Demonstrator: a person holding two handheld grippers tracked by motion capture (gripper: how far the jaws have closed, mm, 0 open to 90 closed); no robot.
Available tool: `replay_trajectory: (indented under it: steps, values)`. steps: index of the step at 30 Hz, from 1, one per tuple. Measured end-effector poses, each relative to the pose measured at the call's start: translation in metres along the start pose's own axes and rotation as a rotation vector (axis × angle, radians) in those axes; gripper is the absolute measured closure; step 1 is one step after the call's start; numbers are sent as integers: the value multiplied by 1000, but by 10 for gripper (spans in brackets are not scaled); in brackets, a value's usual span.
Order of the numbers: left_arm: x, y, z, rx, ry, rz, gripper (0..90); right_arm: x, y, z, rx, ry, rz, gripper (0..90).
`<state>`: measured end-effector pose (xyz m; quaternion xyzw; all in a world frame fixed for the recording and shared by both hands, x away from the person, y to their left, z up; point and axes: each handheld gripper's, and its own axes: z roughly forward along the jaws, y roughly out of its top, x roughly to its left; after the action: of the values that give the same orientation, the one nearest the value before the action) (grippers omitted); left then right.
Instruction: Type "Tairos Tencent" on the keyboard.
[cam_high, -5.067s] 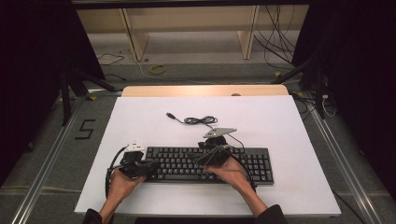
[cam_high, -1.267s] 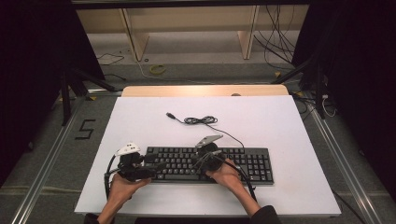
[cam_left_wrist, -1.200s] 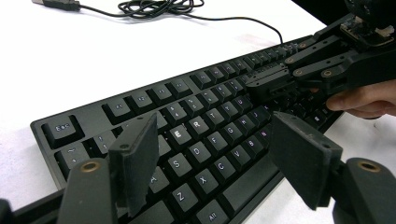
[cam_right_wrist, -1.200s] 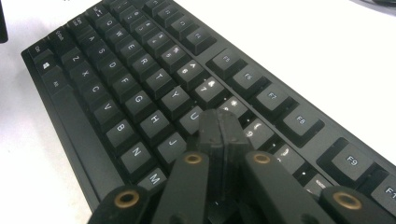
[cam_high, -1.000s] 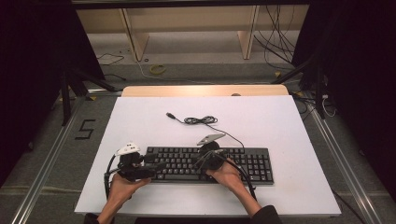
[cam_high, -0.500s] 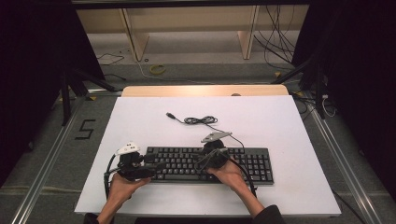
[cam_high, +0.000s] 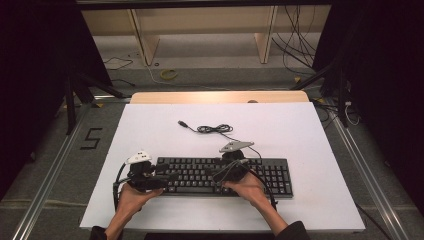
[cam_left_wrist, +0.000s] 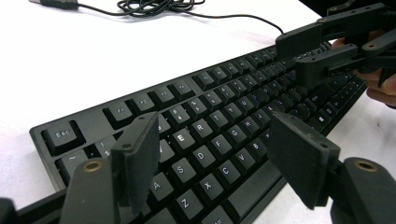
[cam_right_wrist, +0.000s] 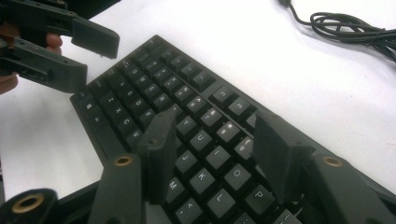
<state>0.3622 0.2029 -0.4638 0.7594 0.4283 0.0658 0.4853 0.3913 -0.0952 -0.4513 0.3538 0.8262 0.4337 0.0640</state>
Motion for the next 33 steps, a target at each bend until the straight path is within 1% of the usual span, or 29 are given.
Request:
replay_trajectory:
  steps: [2, 8, 11, 12, 14, 19, 22, 27, 33]
  values:
    - [0, 1, 1, 1, 0, -1, 345, 0, -1, -2, -4, 1, 8, 469]
    - [2, 4, 4, 19, 2, -12, 360, 0, -4, -6, -15, 7, 8, 425]
    - [3, 6, 8, 40, -3, -10, 367, 0, -6, -8, -25, 11, 10, 419]
    - [3, 7, 9, 48, -4, -9, 374, 0, -6, -9, -25, 15, 15, 414]
    - [2, 9, 12, 62, -7, -2, 394, 0, -7, -11, -28, 15, 12, 407]
    - [1, 13, 19, 94, -14, 17, 484, 0, -9, -16, -44, 18, 7, 388]
    - [-1, 14, 24, 122, -8, 36, 559, -1, -11, -19, -54, 19, 10, 378]
    - [-4, 20, 32, 158, -3, 55, 668, -2, -15, -22, -53, 20, 15, 372]
    - [-6, 23, 42, 201, 11, 75, 765, -2, -18, -25, -55, 18, 17, 372]
